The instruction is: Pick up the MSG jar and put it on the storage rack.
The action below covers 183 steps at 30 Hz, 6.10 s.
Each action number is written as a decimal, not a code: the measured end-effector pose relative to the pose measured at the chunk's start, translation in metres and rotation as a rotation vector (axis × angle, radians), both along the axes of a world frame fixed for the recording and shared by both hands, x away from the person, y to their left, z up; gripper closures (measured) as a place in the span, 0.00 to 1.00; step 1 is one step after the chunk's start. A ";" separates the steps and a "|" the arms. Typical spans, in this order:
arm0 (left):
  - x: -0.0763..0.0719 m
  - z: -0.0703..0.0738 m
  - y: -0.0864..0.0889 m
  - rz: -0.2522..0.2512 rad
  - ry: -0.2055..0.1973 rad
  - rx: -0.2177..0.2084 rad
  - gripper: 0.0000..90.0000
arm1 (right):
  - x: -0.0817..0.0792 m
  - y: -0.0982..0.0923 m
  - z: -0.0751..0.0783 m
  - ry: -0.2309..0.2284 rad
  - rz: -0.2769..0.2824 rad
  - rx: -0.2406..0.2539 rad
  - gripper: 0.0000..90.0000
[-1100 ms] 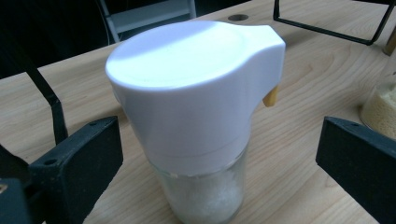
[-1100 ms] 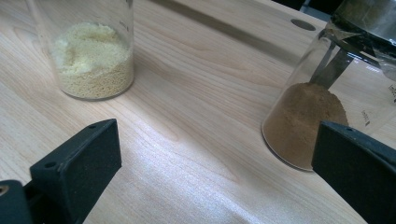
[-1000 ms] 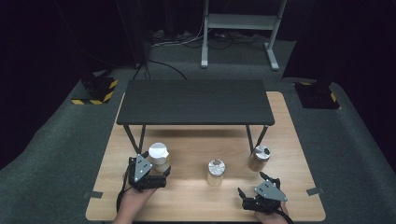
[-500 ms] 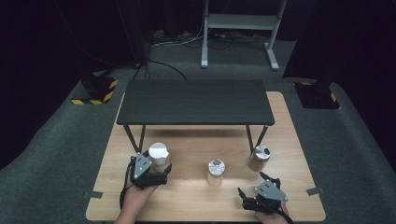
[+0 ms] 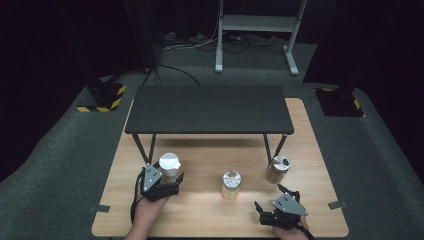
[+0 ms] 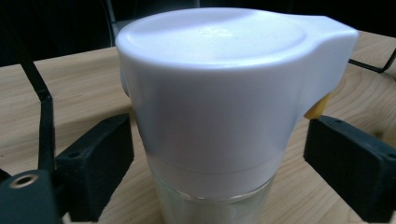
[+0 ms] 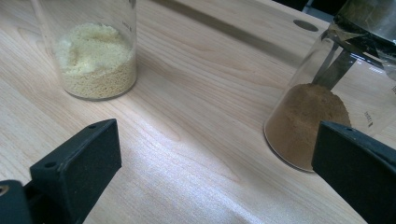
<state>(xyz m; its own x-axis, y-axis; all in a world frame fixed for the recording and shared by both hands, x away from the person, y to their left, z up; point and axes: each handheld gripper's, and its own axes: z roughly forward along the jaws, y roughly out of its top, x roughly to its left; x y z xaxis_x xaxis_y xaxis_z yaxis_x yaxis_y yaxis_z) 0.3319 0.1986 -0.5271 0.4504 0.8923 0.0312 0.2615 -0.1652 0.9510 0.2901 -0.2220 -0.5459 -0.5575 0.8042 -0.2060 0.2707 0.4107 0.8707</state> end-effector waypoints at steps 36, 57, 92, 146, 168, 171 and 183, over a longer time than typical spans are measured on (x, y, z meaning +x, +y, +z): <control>0.002 -0.005 0.008 -0.032 -0.022 -0.046 0.34 | 0.001 0.000 0.000 0.007 0.008 -0.006 0.01; -0.012 0.025 0.018 -0.046 -0.064 -0.052 0.34 | 0.001 0.001 0.000 0.007 0.012 -0.008 0.01; -0.031 0.083 0.034 -0.029 -0.150 -0.102 0.34 | 0.001 0.000 0.000 0.009 0.014 -0.005 0.01; -0.016 0.181 0.035 -0.010 -0.274 -0.117 0.34 | 0.001 0.000 0.000 0.009 0.015 0.000 0.01; 0.011 0.198 0.028 0.011 -0.289 -0.120 0.34 | 0.001 -0.001 0.000 0.008 0.018 0.008 0.01; 0.014 0.198 0.027 0.017 -0.291 -0.123 0.34 | 0.001 -0.001 0.000 0.008 0.018 0.010 0.01; 0.029 0.196 0.025 0.034 -0.293 -0.125 0.34 | 0.001 -0.001 0.000 0.009 0.021 0.010 0.01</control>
